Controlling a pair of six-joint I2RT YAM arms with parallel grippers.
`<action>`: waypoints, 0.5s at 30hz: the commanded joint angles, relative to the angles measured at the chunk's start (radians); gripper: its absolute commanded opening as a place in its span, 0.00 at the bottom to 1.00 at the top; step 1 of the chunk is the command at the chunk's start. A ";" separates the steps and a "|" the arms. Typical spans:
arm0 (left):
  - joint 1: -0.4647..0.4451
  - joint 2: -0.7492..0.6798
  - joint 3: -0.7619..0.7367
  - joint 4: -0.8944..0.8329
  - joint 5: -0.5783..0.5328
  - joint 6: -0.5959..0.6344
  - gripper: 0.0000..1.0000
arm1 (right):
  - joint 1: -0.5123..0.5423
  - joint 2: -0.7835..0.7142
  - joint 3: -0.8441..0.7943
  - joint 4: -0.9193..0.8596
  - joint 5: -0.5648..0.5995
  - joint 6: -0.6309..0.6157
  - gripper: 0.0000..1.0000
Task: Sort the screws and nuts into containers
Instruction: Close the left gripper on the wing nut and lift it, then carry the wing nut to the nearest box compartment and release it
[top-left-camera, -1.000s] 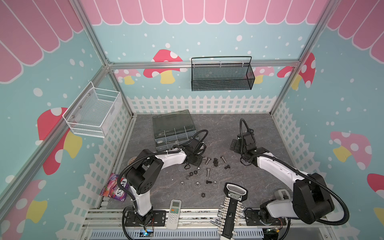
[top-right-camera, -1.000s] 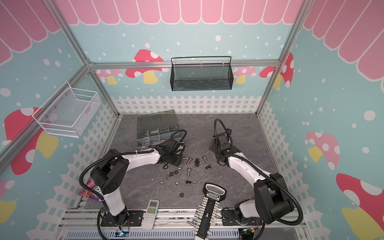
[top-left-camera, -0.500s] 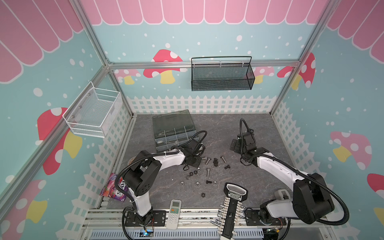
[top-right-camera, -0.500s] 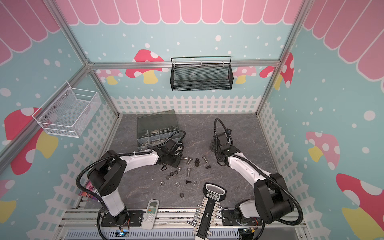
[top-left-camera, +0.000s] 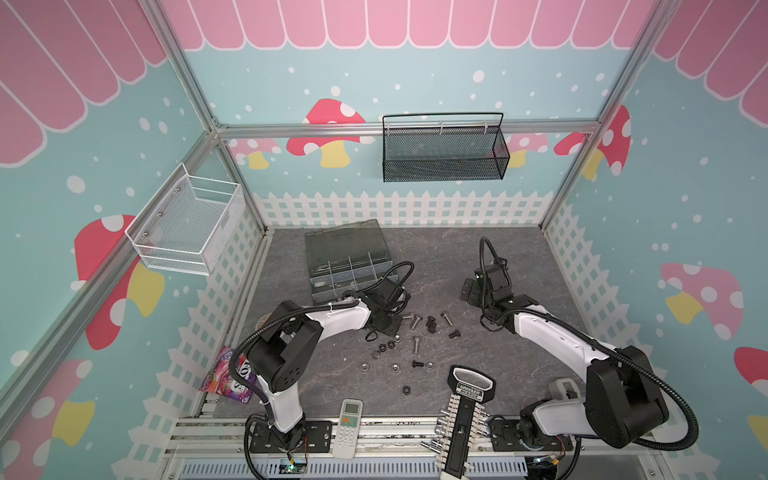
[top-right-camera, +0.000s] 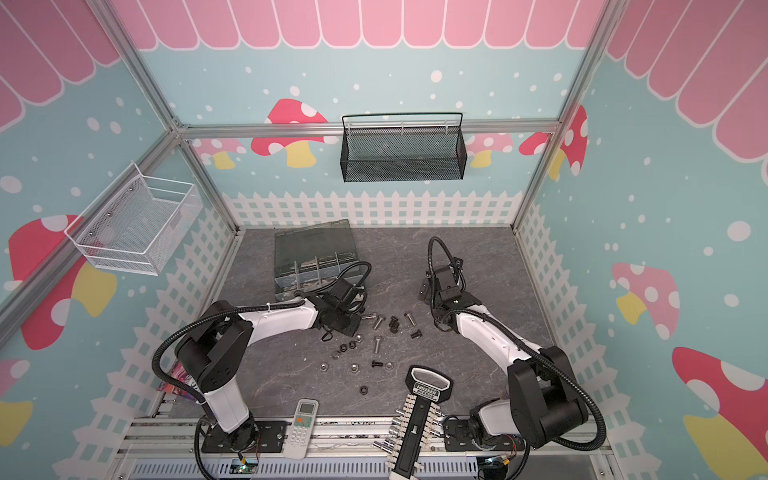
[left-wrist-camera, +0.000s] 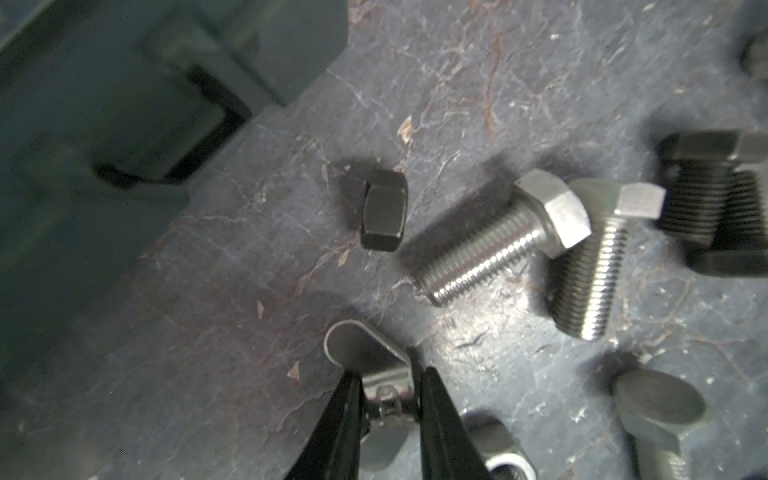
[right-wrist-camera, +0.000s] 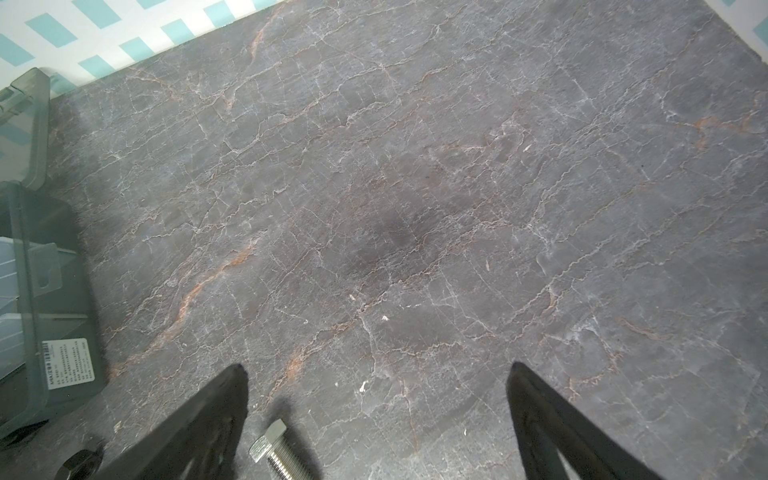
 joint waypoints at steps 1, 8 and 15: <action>-0.003 0.045 0.012 -0.092 -0.019 -0.010 0.27 | 0.007 0.002 0.002 -0.020 0.025 0.024 0.98; -0.002 0.075 0.036 -0.103 -0.012 -0.010 0.28 | 0.007 -0.001 0.002 -0.021 0.029 0.025 0.98; -0.002 0.067 0.033 -0.103 -0.016 -0.018 0.14 | 0.007 -0.007 0.001 -0.028 0.034 0.025 0.98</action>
